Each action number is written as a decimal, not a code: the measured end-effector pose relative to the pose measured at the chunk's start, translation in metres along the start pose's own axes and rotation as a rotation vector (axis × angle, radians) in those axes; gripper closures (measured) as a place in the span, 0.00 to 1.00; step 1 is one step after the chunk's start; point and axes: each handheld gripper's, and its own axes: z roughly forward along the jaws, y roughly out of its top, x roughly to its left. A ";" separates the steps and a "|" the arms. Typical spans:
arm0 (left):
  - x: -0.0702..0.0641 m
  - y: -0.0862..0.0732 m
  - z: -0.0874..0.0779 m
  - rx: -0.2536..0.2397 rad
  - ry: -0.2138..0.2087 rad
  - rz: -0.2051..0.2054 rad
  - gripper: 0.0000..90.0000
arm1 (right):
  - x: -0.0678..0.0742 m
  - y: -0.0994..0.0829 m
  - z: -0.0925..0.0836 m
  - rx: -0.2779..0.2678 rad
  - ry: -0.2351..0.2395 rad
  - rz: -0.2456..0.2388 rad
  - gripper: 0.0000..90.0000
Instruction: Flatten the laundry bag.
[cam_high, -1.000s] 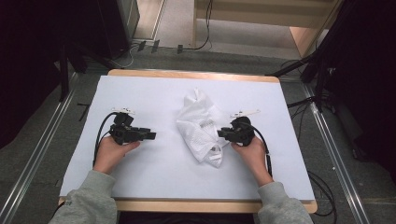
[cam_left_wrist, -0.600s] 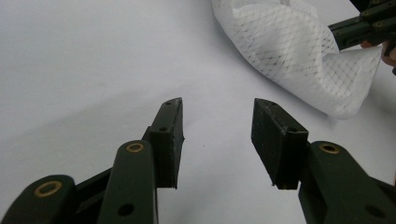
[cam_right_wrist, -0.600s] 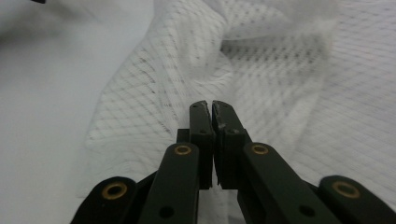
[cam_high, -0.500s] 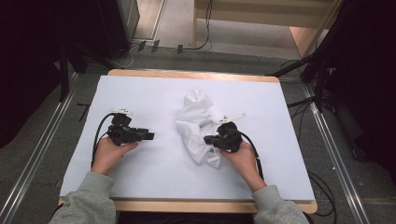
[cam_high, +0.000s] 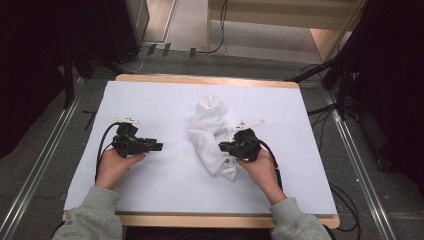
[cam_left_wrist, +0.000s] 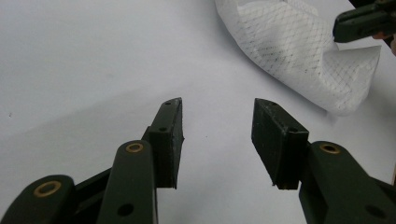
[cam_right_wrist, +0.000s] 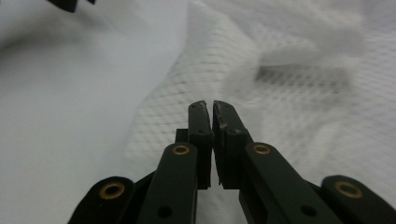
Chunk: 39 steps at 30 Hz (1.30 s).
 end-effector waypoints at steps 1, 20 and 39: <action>0.000 0.000 0.000 -0.001 0.000 -0.002 0.60 | 0.000 0.000 0.000 0.000 0.000 0.000 0.96; 0.002 0.000 0.000 -0.003 -0.001 -0.007 0.60 | -0.039 -0.005 0.031 0.044 -0.081 0.106 0.92; 0.002 0.001 -0.004 -0.013 0.002 -0.007 0.60 | 0.008 0.038 0.010 -0.042 0.078 0.025 1.00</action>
